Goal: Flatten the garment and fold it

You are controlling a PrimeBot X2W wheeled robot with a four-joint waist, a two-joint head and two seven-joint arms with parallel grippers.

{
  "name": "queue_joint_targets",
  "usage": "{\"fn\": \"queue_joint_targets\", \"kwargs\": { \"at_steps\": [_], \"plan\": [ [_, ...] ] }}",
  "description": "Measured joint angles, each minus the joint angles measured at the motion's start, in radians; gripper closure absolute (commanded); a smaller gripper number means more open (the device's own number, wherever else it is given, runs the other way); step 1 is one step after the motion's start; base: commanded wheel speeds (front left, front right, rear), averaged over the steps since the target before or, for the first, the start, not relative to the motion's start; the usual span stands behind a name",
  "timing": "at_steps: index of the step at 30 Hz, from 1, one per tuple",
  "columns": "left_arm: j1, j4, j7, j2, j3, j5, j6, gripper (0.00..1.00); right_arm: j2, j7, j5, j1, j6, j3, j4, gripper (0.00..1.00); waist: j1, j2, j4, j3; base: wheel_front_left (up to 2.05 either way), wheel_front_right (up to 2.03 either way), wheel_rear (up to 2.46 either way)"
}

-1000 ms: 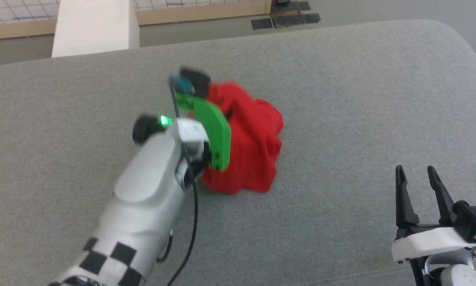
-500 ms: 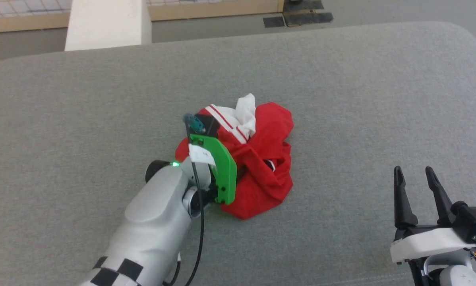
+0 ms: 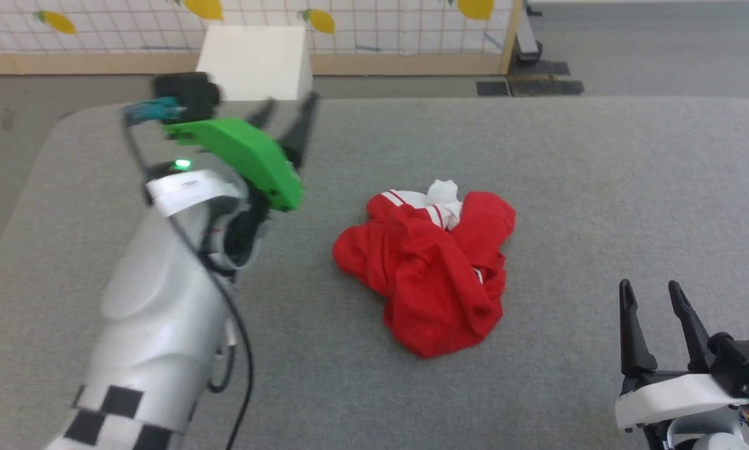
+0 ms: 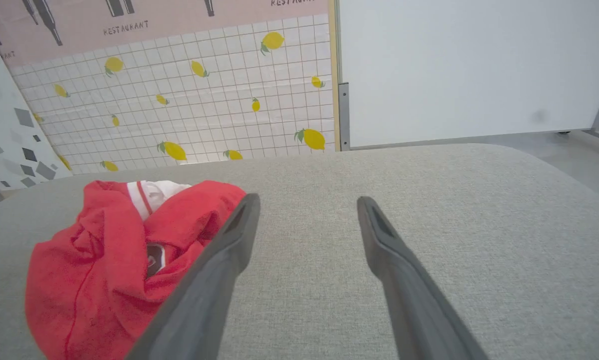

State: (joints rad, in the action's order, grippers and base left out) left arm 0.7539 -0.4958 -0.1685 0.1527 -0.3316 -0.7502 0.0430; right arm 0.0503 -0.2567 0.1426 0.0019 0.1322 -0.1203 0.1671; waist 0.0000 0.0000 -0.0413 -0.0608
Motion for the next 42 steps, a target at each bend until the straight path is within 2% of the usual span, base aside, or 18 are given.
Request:
{"fn": "queue_joint_targets", "kwargs": {
  "at_steps": [2,6,9,14,27,42],
  "plan": [
    [-0.032,0.048,0.097,0.031,0.042,0.022,-0.024,0.00,0.000,0.000,0.000,0.002,0.000,-0.003,-0.001,0.00,0.0000,0.0000,0.015,0.016,0.00,0.00,0.00],
    [-0.121,0.134,0.242,0.104,0.061,0.111,-0.069,0.00,0.000,0.000,0.000,0.009,0.000,-0.008,-0.002,0.00,0.0000,0.0000,0.040,0.042,0.00,0.00,0.00],
    [-0.200,0.185,0.310,0.151,0.056,0.176,-0.097,0.00,0.000,0.000,0.000,0.020,0.000,-0.012,-0.004,0.00,0.0000,0.0000,0.055,0.055,0.00,0.00,0.00],
    [-0.313,0.243,0.358,0.207,0.049,0.238,-0.134,0.00,0.000,0.000,-0.001,0.021,0.000,-0.019,-0.010,0.00,0.0000,0.0000,0.071,0.063,0.00,0.00,0.00],
    [-0.549,0.296,0.380,0.214,0.033,0.236,-0.186,0.00,0.000,0.000,-0.010,0.021,0.000,-0.026,-0.019,0.00,0.0000,0.0000,0.053,0.037,0.00,0.00,0.00],
    [-0.618,0.306,0.337,0.206,-0.011,0.213,-0.171,0.00,0.000,0.000,-0.009,0.021,0.000,-0.014,-0.013,0.00,0.0000,0.0000,0.041,0.027,0.00,0.00,0.00]
  ]
}}
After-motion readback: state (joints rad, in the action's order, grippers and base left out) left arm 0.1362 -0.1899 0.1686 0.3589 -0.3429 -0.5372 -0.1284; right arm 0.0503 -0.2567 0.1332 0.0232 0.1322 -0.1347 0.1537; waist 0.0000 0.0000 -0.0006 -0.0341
